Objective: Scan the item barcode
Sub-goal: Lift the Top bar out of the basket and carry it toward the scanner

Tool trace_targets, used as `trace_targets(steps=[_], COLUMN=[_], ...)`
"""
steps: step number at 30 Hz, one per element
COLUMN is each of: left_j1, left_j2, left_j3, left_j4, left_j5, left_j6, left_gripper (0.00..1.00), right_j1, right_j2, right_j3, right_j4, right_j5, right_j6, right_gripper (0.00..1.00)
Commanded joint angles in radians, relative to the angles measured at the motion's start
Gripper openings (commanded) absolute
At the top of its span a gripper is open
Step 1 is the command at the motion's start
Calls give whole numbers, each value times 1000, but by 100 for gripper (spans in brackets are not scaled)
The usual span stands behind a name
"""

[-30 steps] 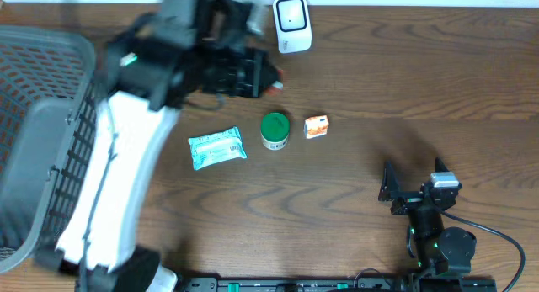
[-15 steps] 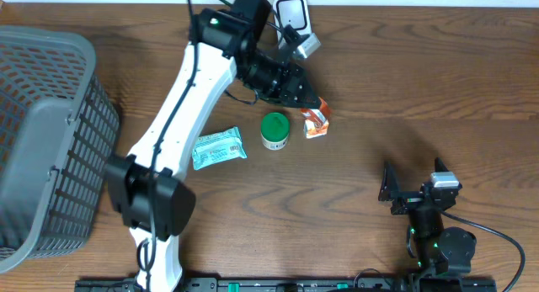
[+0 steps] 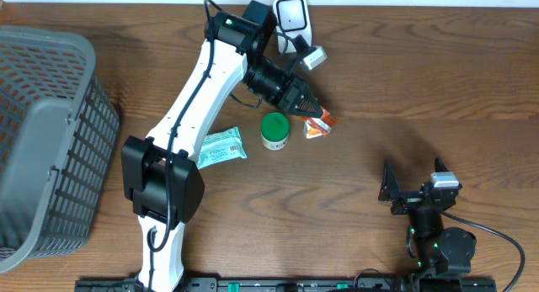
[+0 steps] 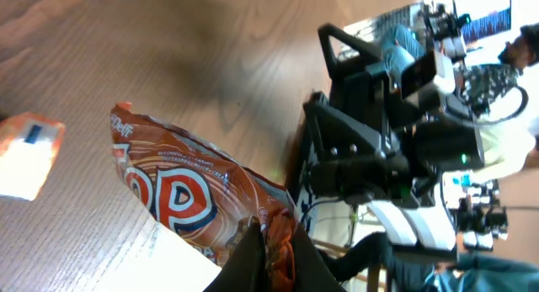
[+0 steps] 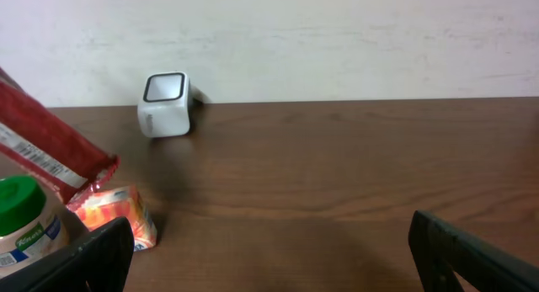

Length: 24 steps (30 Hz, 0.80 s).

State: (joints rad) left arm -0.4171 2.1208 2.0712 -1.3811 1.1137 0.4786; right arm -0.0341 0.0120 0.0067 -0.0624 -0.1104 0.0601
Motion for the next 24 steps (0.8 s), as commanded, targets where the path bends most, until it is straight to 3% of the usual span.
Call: trace_targets(steps=[1, 9, 13, 20, 24], left_j1=[-5, -5, -4, 36, 94], left_j2=[12, 12, 12, 13, 13], left_j3=[-9, -98, -118, -118, -118], left_j4=[-31, -69, -77, -73, -79], left_j5=[64, 267, 321, 332, 247], left_j6=[195, 216, 121, -8, -52], left_gripper=[7, 7, 7, 7, 7], right_j1=[11, 11, 11, 11, 11], right_j2=[-3, -3, -3, -3, -3], right_j3=[-1, -1, -1, -1, -1], right_j4=[-3, -3, -3, -3, -3], right_j5=[5, 5, 5, 5, 5], right_j6=[10, 10, 10, 10, 10], right_gripper=[99, 99, 99, 99, 99])
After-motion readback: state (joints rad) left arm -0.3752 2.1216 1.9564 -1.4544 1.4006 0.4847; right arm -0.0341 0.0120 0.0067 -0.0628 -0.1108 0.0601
